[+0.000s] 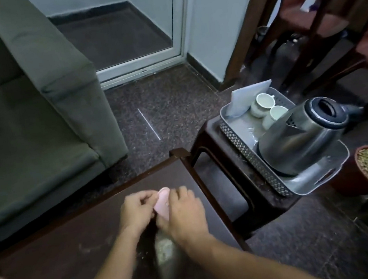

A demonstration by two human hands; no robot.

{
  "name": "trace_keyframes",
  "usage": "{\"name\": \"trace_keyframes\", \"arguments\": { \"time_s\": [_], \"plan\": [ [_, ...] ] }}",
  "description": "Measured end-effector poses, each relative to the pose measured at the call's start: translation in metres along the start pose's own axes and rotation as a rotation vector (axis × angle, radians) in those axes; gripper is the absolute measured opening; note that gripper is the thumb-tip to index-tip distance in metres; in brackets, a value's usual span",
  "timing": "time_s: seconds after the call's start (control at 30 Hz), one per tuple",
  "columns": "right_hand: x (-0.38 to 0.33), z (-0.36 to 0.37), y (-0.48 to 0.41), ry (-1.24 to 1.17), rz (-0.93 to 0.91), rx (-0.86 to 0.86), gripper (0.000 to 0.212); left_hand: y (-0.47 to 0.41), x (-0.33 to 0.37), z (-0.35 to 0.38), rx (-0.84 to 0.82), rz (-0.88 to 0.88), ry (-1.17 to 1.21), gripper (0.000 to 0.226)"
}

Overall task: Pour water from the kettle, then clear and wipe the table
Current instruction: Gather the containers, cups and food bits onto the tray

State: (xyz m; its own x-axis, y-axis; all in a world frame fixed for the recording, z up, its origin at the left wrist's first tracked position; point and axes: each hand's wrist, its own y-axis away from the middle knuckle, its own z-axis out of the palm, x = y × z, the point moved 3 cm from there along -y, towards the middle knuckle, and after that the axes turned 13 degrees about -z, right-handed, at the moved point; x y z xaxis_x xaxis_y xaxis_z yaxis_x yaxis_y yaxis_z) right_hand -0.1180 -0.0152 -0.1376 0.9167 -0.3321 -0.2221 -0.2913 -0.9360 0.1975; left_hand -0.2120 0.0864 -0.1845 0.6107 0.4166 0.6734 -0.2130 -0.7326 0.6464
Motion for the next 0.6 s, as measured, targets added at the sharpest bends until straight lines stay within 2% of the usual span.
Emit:
{"name": "trace_keyframes", "arguments": {
  "time_s": [0.07,0.17,0.33,0.47,0.53,0.6],
  "plan": [
    [0.032,-0.036,-0.008,0.03,0.016,0.076,0.068,0.0,0.046,0.025,-0.04,0.078,0.032,0.023],
    [0.08,-0.094,-0.023,0.013,0.054,0.17,0.066,0.003,0.115,0.062,-0.086,0.167,0.057,0.009],
    [0.155,-0.178,-0.063,0.046,0.135,0.204,0.067,0.018,0.212,0.114,-0.052,0.278,0.158,0.031],
    [0.211,-0.217,-0.084,0.137,0.253,0.108,0.036,0.036,0.234,0.145,-0.085,0.242,0.223,0.047],
    [0.232,-0.22,-0.088,0.138,0.329,0.037,0.022,0.037,0.225,0.156,-0.098,0.211,0.24,0.038],
    [0.249,-0.216,-0.093,0.132,0.369,-0.002,0.018,0.032,0.21,0.163,-0.097,0.181,0.222,0.021]
  ]
}}
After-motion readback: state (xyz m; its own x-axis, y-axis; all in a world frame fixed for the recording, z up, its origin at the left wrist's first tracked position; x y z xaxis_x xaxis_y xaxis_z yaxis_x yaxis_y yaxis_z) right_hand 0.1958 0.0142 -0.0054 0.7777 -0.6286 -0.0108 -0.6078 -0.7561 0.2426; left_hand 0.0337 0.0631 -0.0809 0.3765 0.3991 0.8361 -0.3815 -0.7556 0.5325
